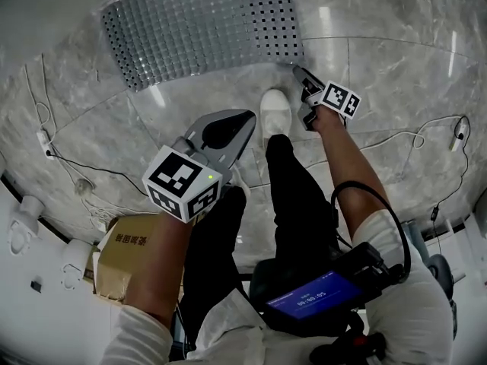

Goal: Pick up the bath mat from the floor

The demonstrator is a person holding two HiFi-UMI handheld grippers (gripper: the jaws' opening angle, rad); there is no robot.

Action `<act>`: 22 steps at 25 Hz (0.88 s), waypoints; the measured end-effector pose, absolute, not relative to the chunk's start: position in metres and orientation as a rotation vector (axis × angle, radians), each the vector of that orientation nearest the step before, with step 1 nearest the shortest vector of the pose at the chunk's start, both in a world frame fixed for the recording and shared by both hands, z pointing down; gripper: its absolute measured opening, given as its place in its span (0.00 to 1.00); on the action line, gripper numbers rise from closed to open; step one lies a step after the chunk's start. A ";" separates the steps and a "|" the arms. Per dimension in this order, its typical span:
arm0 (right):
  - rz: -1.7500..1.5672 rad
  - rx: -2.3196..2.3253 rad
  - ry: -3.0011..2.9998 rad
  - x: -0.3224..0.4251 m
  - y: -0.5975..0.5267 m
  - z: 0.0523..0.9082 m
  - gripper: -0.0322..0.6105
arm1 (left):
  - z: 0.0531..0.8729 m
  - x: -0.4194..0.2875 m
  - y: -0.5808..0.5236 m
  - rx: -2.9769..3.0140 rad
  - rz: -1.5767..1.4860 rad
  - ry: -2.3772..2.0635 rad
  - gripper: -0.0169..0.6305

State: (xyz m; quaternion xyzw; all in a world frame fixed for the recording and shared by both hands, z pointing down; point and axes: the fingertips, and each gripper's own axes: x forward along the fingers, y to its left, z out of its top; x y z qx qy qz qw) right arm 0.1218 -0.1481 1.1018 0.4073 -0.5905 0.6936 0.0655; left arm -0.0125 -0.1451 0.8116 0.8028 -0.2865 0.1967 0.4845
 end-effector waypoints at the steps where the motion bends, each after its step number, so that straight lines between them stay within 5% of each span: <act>1: 2.110 1.234 -1.770 0.121 -0.146 1.107 0.24 | 0.815 -0.013 -0.144 1.958 0.482 -0.693 0.04; 14: 2.356 1.341 -1.785 0.112 -0.181 1.131 0.26 | 0.840 -0.022 -0.144 1.997 0.514 -0.675 0.04; 22: 2.321 1.356 -1.840 0.112 -0.185 1.109 0.08 | 0.830 -0.023 -0.135 1.996 0.516 -0.681 0.04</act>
